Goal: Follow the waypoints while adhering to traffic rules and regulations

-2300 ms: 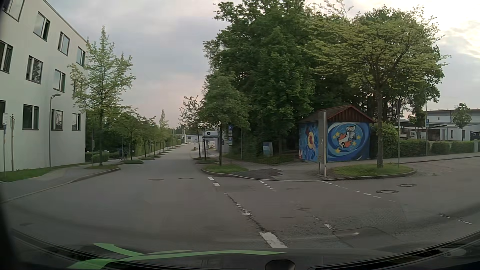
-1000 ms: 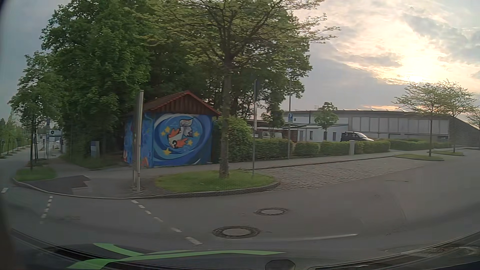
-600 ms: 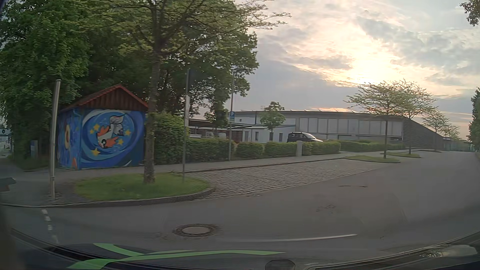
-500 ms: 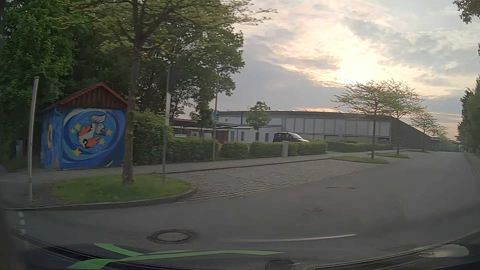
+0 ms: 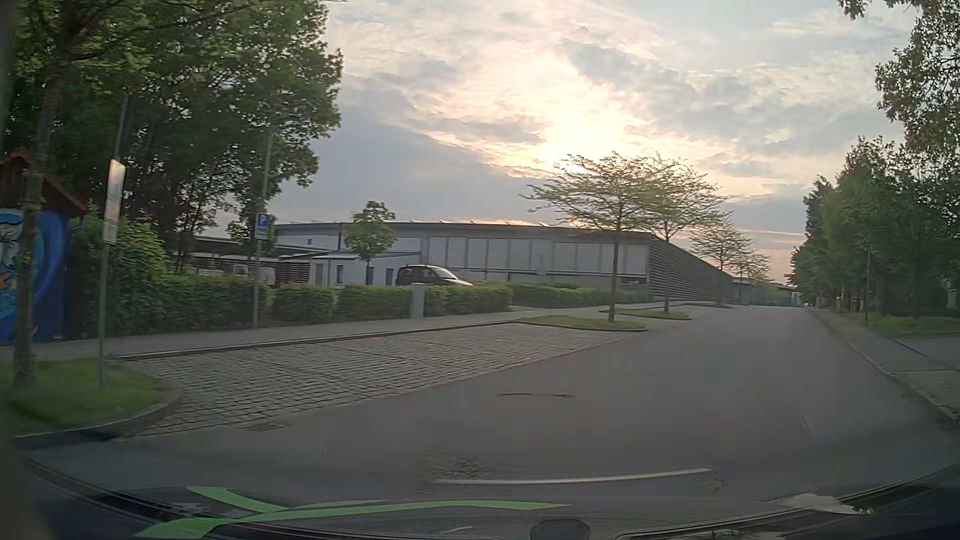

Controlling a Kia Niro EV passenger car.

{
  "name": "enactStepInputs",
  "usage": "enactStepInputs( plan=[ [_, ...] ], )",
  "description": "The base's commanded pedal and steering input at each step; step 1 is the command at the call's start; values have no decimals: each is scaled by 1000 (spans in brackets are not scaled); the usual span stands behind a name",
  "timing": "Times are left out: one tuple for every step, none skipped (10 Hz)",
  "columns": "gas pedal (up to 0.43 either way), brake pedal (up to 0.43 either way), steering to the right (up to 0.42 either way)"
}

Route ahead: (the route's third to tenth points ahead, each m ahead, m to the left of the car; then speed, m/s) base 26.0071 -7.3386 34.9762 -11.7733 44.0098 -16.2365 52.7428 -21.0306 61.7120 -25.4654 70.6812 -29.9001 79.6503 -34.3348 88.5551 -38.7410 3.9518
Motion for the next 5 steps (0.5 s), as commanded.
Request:
enactStepInputs(
  plan=[
    [8,0,489],
    [20,0,476],
    [39,0,465],
    [47,0,445],
    [59,0,418]
  ],
)
